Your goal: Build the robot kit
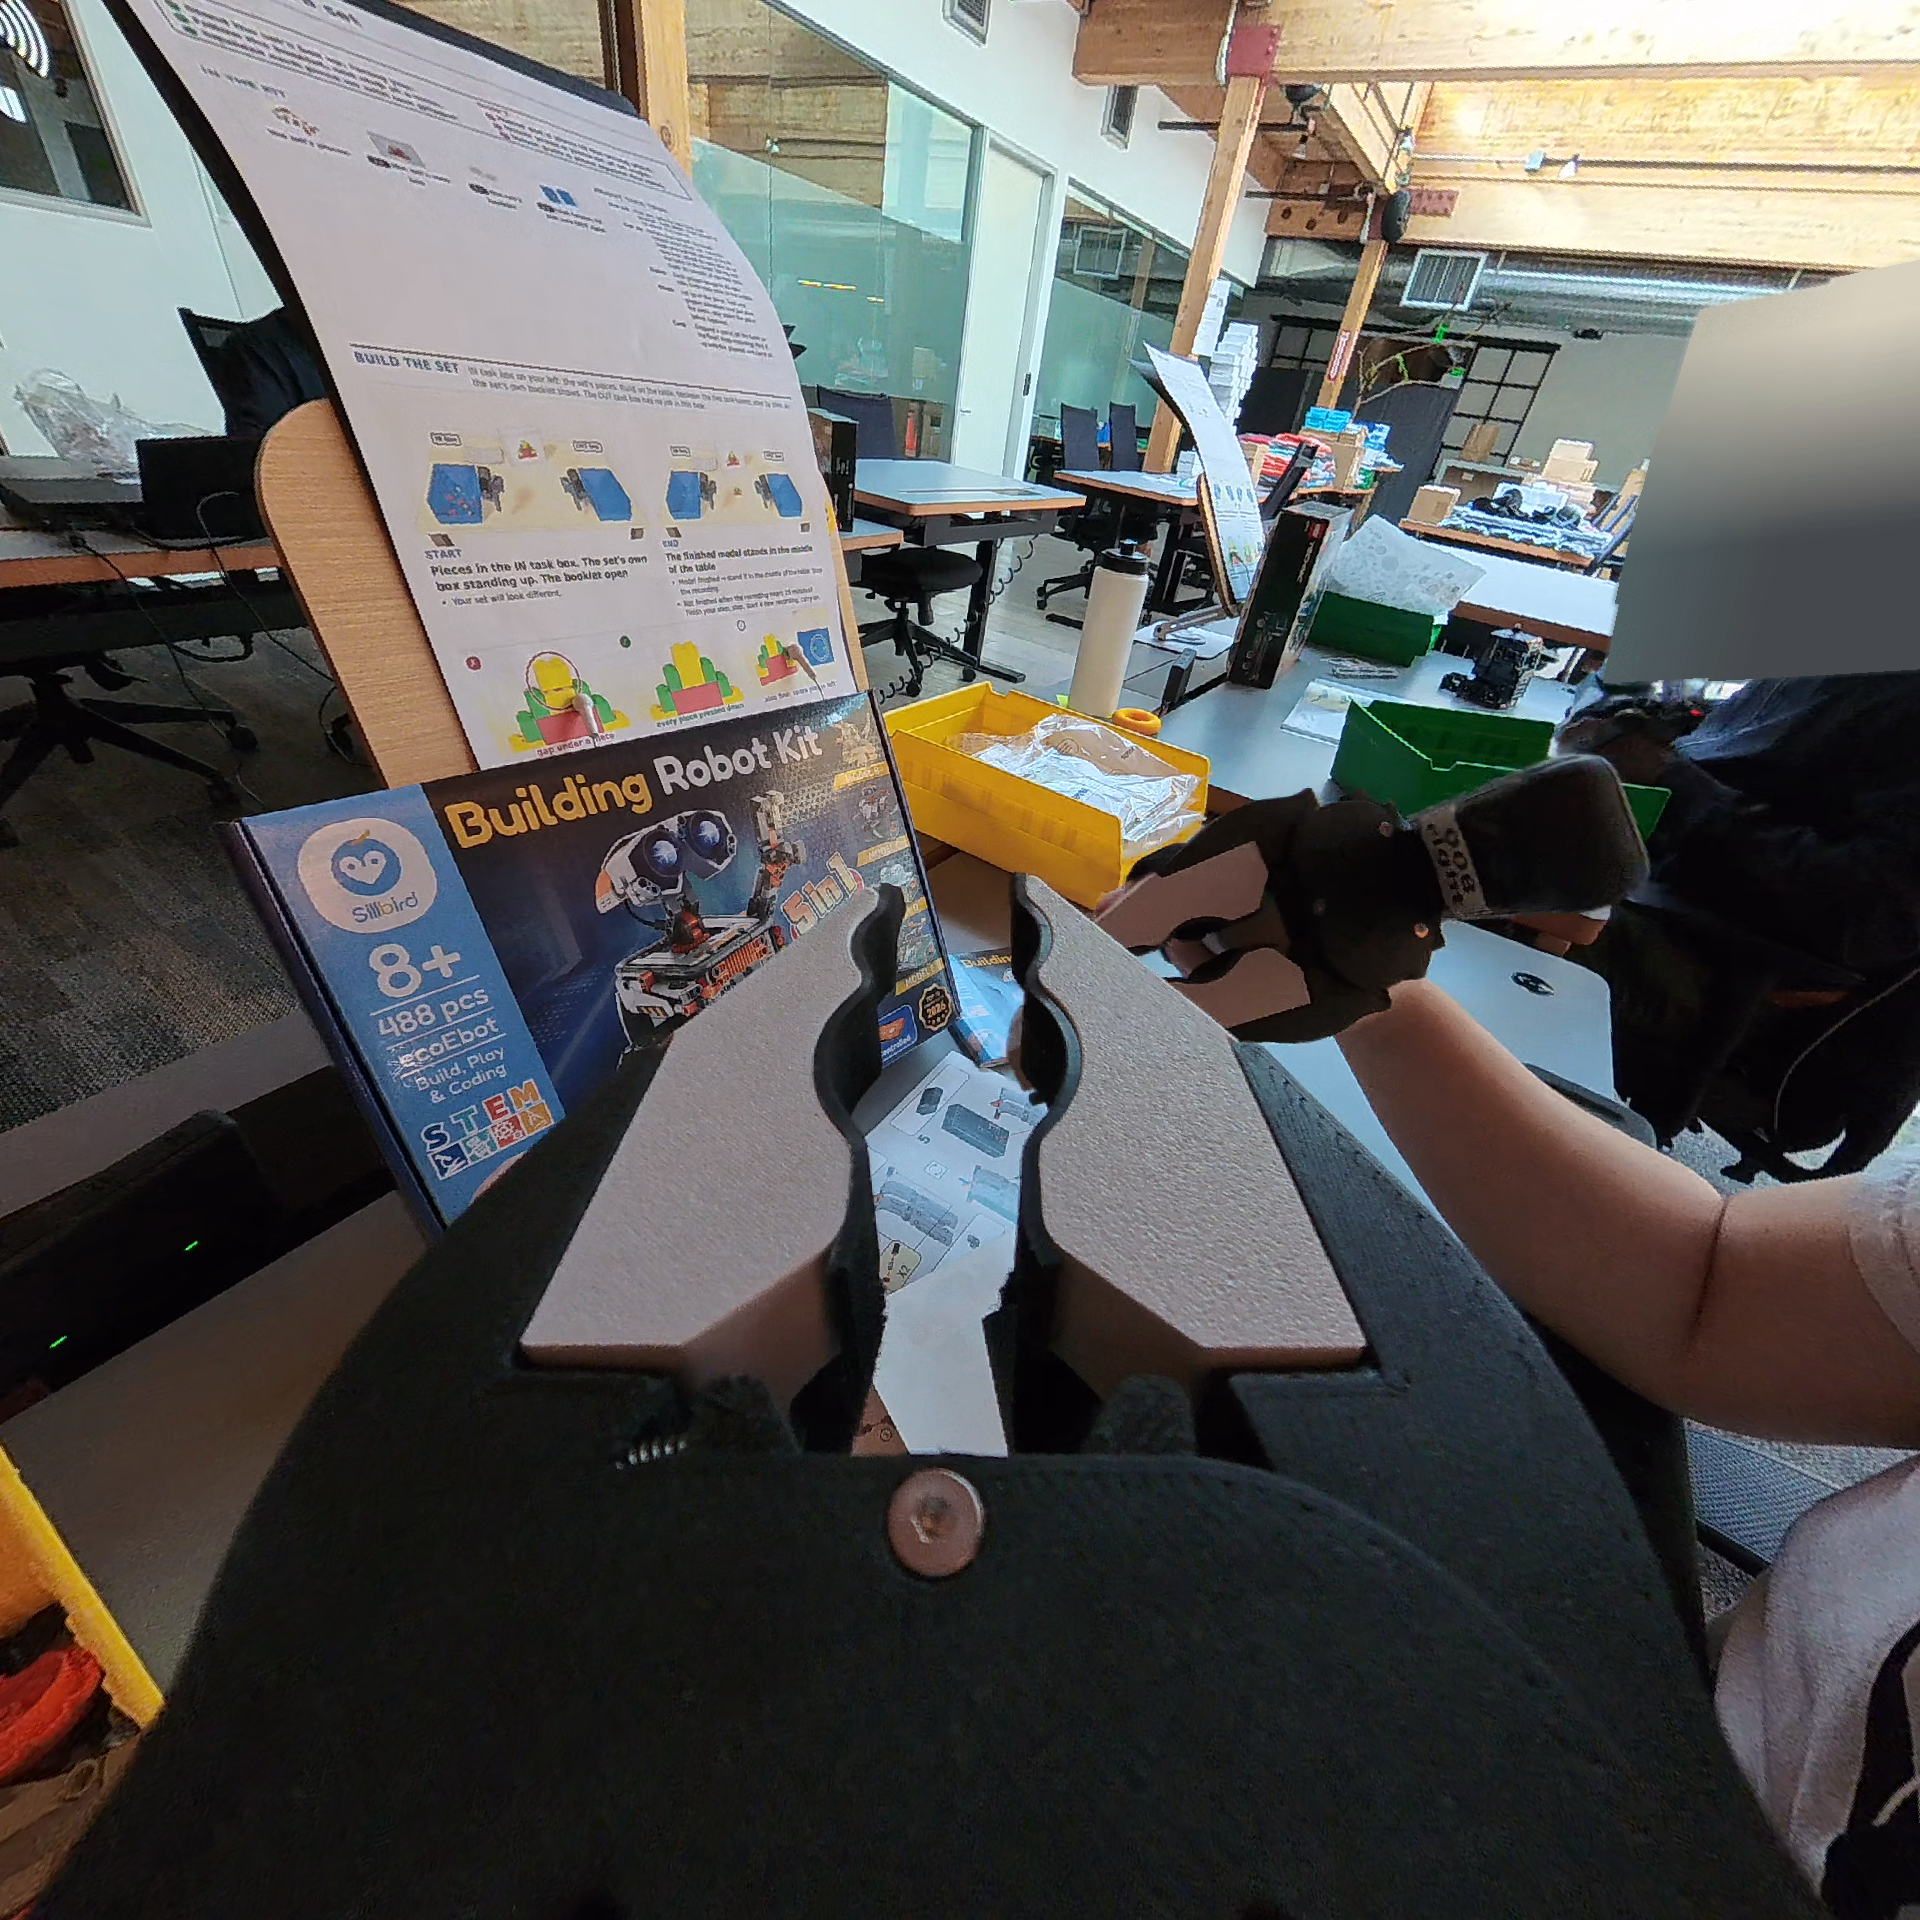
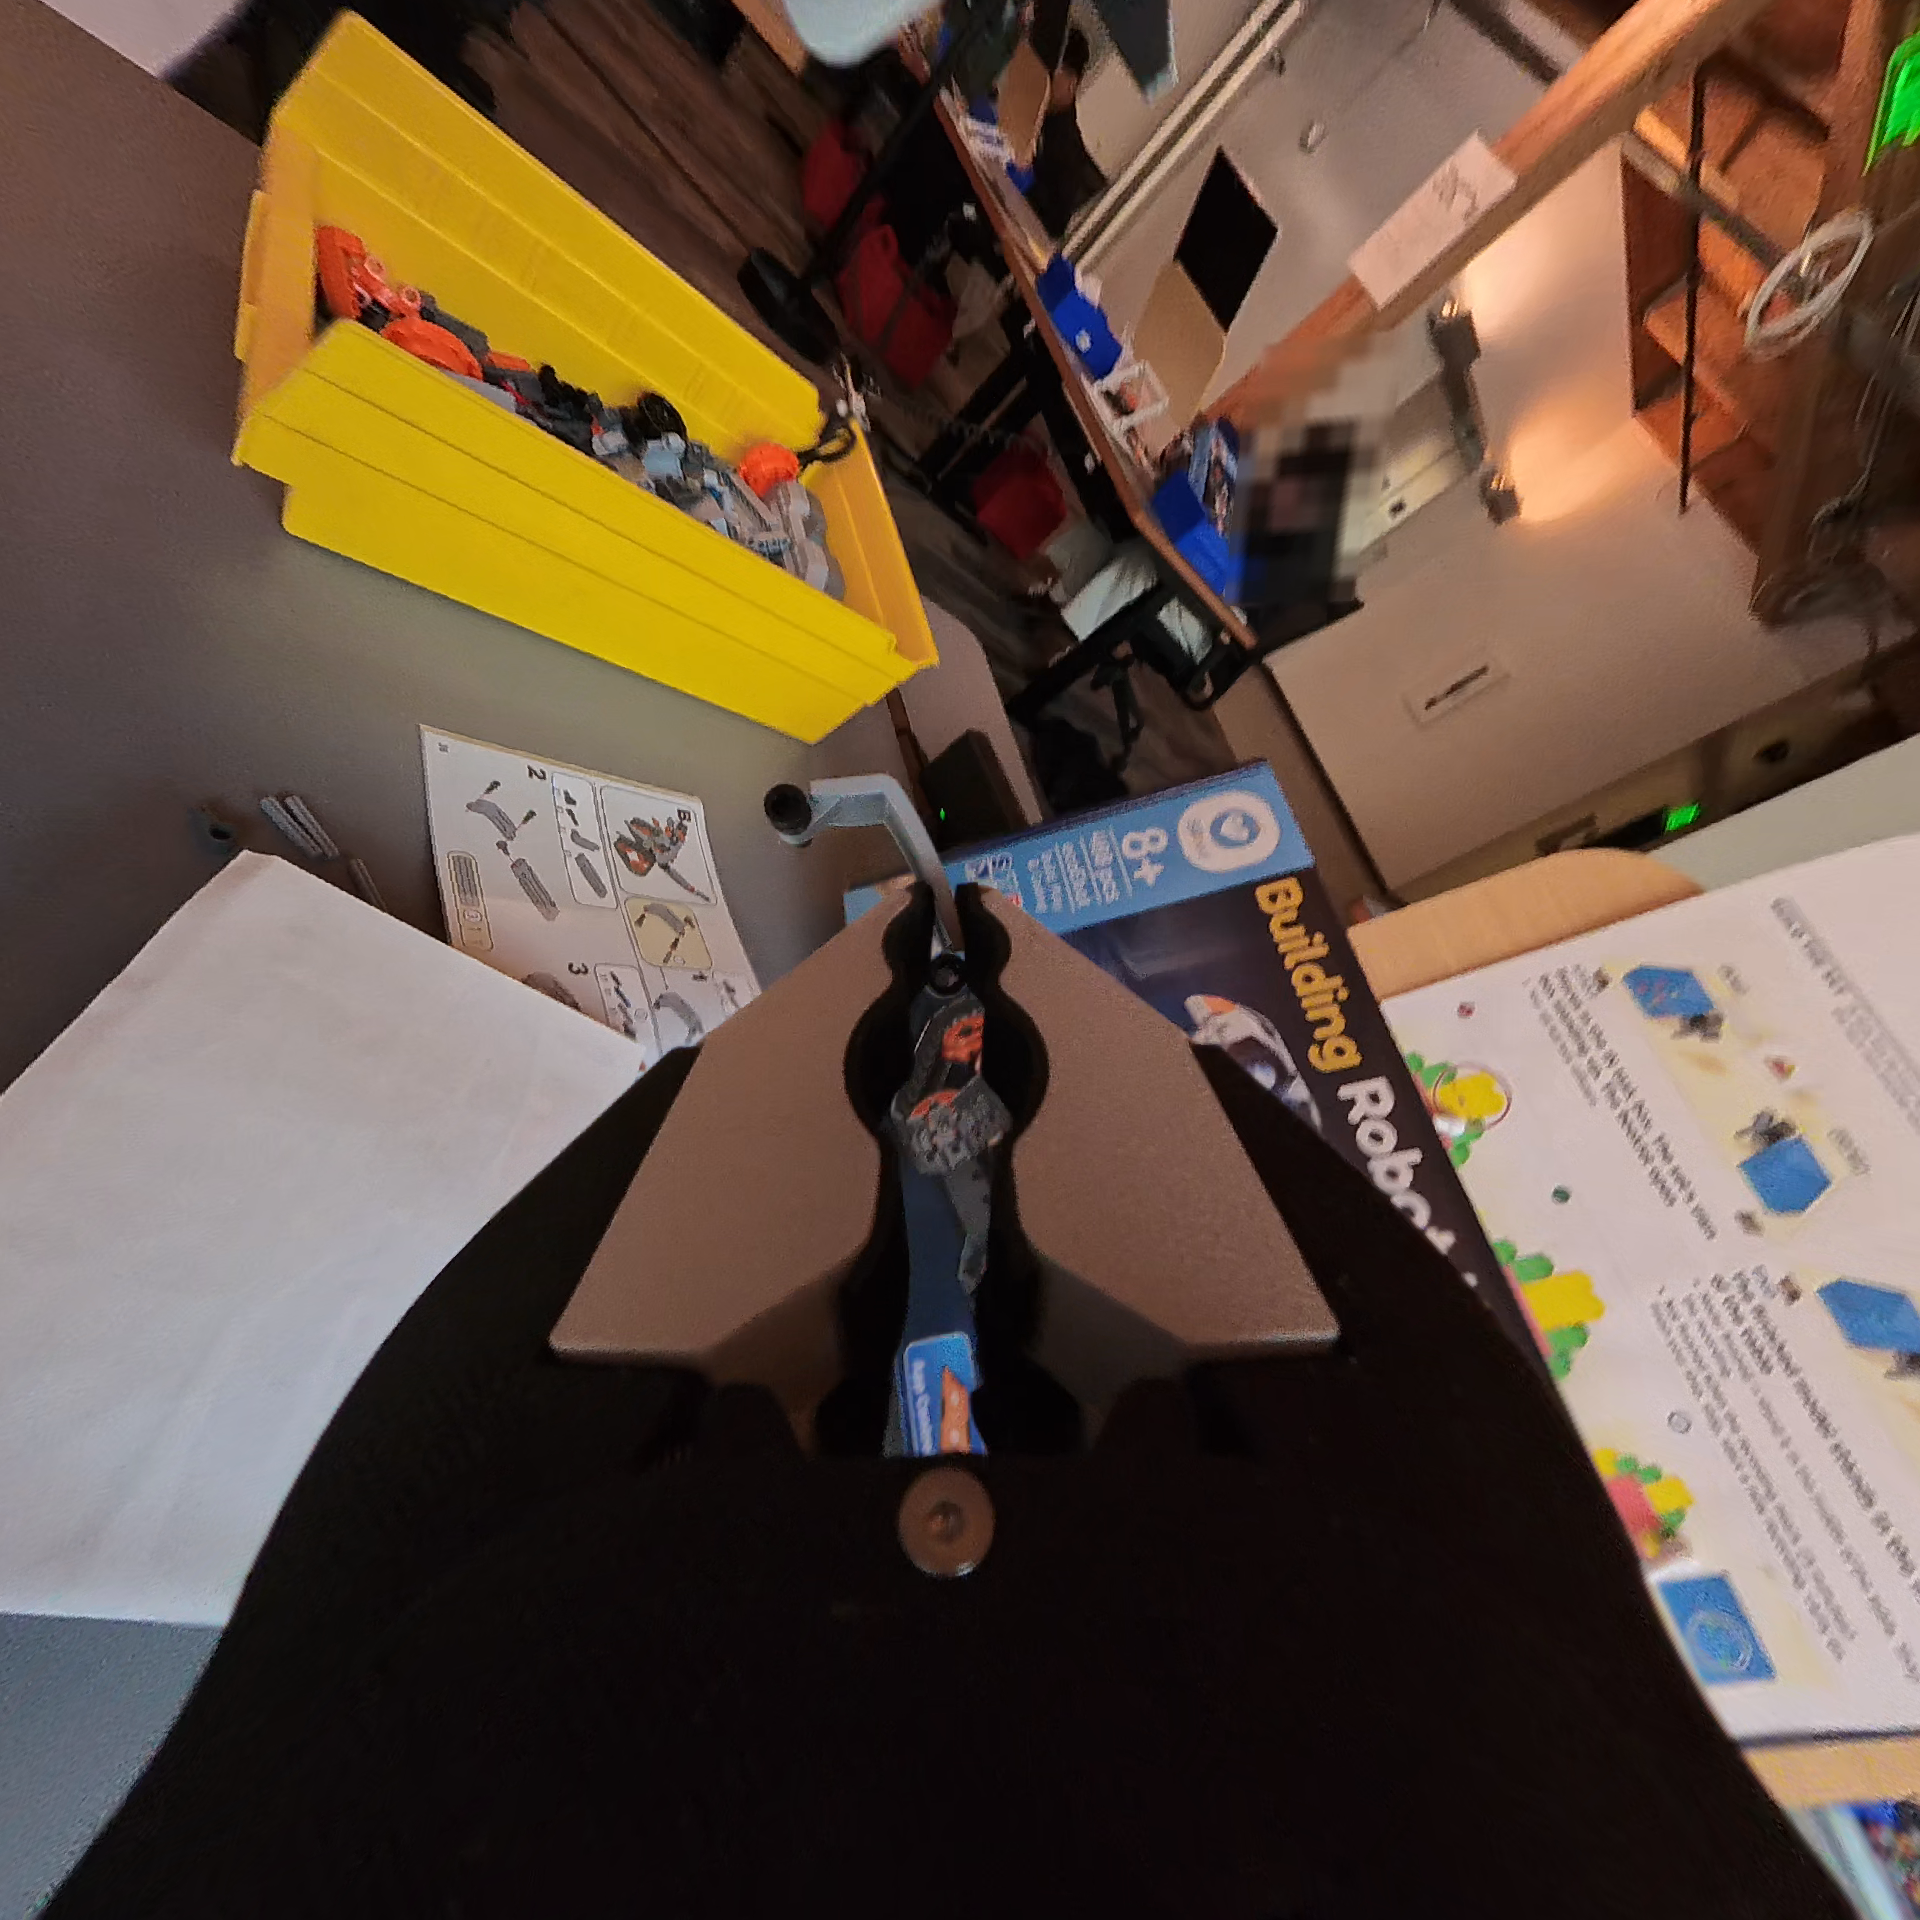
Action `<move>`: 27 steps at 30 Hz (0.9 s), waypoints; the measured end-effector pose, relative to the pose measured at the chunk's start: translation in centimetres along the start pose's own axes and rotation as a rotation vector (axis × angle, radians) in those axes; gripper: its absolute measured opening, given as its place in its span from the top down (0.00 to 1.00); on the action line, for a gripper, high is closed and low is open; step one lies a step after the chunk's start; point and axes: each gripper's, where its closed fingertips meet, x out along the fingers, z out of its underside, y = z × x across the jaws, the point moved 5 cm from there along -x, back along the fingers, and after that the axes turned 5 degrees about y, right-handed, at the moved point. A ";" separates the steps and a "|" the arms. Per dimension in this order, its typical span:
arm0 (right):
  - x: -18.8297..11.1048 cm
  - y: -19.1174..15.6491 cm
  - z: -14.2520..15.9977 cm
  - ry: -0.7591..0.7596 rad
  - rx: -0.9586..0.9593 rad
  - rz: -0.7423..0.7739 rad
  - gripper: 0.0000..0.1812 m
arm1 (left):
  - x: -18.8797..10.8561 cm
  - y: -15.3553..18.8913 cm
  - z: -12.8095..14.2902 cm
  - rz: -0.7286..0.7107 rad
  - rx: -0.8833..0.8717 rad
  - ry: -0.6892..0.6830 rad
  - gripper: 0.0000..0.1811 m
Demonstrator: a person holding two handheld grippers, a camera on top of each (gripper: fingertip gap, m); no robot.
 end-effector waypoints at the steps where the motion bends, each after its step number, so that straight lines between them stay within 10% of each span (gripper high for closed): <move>1: -0.1 -0.2 -0.5 0.035 -0.033 0.000 0.98 | 0.0 0.0 0.0 0.000 0.000 0.001 0.89; 27: -0.9 -1.4 -2.9 0.328 -0.131 -0.029 0.98 | 0.0 0.2 0.1 0.001 0.009 -0.015 0.89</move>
